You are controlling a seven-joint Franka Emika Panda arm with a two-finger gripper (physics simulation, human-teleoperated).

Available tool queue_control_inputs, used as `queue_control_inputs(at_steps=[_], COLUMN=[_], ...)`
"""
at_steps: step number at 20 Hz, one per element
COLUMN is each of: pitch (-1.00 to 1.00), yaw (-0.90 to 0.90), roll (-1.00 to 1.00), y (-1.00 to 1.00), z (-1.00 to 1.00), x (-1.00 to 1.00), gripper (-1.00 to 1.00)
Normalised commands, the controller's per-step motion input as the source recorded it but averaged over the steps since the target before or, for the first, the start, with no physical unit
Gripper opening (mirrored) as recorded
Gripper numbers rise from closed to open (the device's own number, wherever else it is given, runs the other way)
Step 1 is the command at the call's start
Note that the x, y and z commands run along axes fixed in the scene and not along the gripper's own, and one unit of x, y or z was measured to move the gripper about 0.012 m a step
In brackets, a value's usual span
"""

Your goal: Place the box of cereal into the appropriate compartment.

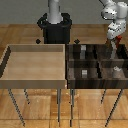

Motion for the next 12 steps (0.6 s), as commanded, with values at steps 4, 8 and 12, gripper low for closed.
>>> queue_control_inputs(at_steps=[4, 8, 12], pitch=[0.0, 0.0, 0.0], yaw=[0.0, 0.0, 0.0], roll=[0.0, 0.0, 0.0], y=[0.0, 0.0, 0.0], z=[-0.75, 0.0, -0.25], x=[0.0, 0.5, 0.25], gripper=[-1.0, -1.0, -1.0])
